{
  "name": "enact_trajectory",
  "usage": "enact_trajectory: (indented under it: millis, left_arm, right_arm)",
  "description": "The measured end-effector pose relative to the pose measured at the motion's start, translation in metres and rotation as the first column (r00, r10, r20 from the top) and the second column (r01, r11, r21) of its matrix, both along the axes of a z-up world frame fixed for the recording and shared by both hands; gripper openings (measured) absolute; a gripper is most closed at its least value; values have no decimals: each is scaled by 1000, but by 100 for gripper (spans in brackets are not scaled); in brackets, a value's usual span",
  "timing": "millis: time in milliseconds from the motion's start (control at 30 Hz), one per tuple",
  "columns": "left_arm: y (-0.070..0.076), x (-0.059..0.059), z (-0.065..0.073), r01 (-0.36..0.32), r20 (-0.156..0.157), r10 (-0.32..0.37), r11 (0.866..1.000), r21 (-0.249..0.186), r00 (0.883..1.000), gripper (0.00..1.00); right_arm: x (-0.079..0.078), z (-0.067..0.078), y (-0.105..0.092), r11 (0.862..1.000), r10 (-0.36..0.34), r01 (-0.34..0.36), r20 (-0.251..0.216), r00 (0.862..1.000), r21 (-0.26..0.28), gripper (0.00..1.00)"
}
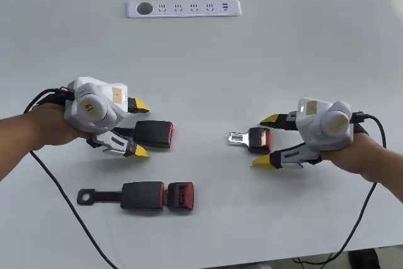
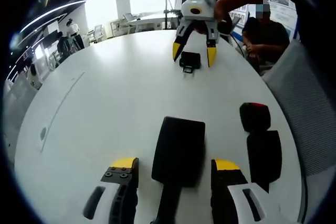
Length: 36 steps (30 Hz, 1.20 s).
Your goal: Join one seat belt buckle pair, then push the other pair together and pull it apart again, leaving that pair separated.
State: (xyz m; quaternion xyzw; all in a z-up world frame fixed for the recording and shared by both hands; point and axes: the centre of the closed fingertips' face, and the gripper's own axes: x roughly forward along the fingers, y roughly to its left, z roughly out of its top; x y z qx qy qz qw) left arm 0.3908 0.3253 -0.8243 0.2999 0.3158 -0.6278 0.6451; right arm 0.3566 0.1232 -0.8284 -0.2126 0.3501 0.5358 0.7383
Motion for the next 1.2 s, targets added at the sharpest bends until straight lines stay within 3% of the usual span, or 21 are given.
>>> enact_trajectory:
  millis: [100,167,267,300,633,1200]
  left_arm:
    - [-2,0,2,10,-5,-10,1000,-14,1000,54]
    - [-2,0,2,17,0,-17,1000,-17,1000,53]
    - [-3,2,5,14,-7,-14,999,-31,1000,37]
    - [-4,3,2,5,0,-5,999,-35,1000,36]
    - [-5,2,-6,42,7,-42,999,-23,999,35]
    - [-7,0,-2,50,4,-50,999,-15,999,34]
  right_arm:
    - [3,1,0,1000,-2,2,-6,1000,10,51]
    - [4,-1,-3,999,35,-35,18,999,-4,41]
    - [6,-1,-4,999,44,-44,20,999,4,37]
    - [6,-1,-4,999,52,-52,23,998,7,36]
    - [6,0,-6,994,97,-98,27,995,40,35]
    - [6,10,20,990,93,-96,30,995,106,35]
